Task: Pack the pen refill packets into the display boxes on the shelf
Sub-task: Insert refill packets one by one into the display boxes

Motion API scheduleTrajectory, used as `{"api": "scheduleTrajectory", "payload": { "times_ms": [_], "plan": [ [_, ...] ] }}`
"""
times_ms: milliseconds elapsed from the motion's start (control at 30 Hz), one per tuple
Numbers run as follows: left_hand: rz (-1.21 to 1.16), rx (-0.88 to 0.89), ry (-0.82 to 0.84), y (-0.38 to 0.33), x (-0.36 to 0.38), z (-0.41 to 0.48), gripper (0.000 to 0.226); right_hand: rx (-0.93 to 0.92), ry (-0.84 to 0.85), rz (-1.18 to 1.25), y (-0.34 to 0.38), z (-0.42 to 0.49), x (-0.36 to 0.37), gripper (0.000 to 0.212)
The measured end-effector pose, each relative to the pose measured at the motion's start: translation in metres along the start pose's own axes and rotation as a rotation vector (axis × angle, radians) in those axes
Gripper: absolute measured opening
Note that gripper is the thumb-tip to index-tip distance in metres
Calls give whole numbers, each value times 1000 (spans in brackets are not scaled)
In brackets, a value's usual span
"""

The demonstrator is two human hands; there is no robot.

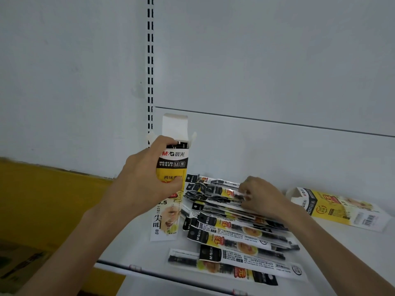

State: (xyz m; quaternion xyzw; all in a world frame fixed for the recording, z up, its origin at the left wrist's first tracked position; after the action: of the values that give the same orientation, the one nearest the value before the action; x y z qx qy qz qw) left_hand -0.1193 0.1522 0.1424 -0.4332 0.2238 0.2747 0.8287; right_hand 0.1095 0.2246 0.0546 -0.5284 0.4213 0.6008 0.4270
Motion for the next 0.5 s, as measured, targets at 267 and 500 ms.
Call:
{"api": "scheduleTrajectory", "payload": {
  "times_ms": [267, 500],
  "plan": [
    [-8, -21, 32, 0, -2, 1, 65, -25, -52, 149, 10, 0, -11, 21],
    [-34, -53, 59, 2, -3, 3, 57, 21, -44, 817, 20, -1, -35, 20]
  ]
}}
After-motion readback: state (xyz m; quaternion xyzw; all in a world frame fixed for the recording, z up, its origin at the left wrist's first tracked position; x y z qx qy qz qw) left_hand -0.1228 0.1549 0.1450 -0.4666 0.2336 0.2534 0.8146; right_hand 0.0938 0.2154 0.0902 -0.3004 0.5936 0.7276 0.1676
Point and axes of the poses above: each hand's wrist, its own z-axis towards the middle knuckle, its own x-axis out of the palm, y = z × x, the point moved 9 cm from there along z, towards the middle knuckle, and after that the axes turned 4 degrees about -x, right-handed, at the moved point
